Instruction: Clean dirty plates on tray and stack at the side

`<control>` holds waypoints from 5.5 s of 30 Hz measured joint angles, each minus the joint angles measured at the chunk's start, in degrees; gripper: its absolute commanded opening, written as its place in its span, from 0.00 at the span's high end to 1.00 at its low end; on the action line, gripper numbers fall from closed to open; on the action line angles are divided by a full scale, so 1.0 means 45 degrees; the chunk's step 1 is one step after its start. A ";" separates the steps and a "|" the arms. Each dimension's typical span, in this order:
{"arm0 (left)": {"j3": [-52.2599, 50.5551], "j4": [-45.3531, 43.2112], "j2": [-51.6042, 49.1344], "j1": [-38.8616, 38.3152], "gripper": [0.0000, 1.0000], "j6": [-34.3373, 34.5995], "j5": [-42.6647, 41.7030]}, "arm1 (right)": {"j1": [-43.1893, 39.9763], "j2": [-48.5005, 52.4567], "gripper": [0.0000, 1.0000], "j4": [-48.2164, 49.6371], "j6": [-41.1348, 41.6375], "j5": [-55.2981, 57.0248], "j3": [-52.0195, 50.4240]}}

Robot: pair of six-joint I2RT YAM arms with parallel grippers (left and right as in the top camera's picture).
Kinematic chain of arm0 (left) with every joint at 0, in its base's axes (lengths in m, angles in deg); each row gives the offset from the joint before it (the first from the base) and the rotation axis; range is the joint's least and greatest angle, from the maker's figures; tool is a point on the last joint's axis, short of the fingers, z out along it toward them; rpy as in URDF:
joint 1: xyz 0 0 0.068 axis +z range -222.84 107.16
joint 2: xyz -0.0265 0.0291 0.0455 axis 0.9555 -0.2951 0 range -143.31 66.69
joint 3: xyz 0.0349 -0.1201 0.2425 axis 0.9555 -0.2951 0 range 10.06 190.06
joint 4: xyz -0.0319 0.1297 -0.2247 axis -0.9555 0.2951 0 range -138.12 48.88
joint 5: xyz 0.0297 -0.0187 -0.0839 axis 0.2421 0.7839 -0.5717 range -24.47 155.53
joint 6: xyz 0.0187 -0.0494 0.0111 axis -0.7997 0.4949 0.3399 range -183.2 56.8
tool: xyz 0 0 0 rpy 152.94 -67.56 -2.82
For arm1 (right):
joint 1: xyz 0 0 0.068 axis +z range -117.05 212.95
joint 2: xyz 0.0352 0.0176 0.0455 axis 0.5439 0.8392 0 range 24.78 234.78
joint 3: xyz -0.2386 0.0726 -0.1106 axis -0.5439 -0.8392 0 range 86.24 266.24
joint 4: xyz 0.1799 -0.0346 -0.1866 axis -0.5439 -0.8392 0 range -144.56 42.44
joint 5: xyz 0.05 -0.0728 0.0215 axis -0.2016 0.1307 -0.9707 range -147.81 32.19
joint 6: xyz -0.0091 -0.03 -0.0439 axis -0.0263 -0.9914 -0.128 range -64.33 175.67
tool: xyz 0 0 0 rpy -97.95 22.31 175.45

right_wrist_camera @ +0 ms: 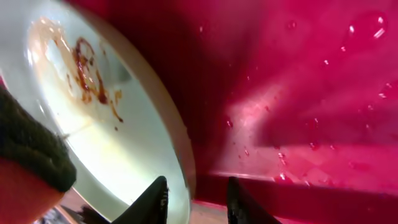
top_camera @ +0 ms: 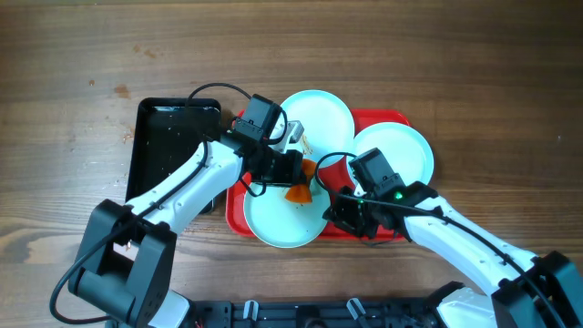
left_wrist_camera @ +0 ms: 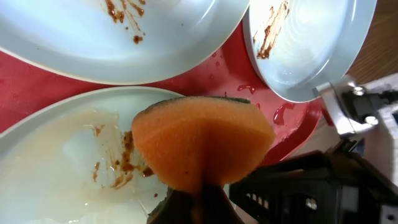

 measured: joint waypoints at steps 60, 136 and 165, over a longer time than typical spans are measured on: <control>0.0291 -0.1093 -0.2244 -0.2079 0.96 -0.0559 0.1933 | -0.0005 -0.0039 0.96 0.1802 0.1885 -0.0204 -0.1418; 0.0296 0.3031 0.2973 0.3507 0.96 0.1302 0.8738 | -0.0015 -0.0049 0.95 -0.4065 -0.2244 0.3818 0.2147; 0.0296 0.2943 0.2064 0.3507 0.96 0.1054 0.8155 | -0.0015 -0.0083 0.41 -0.1098 0.0656 0.2191 0.0073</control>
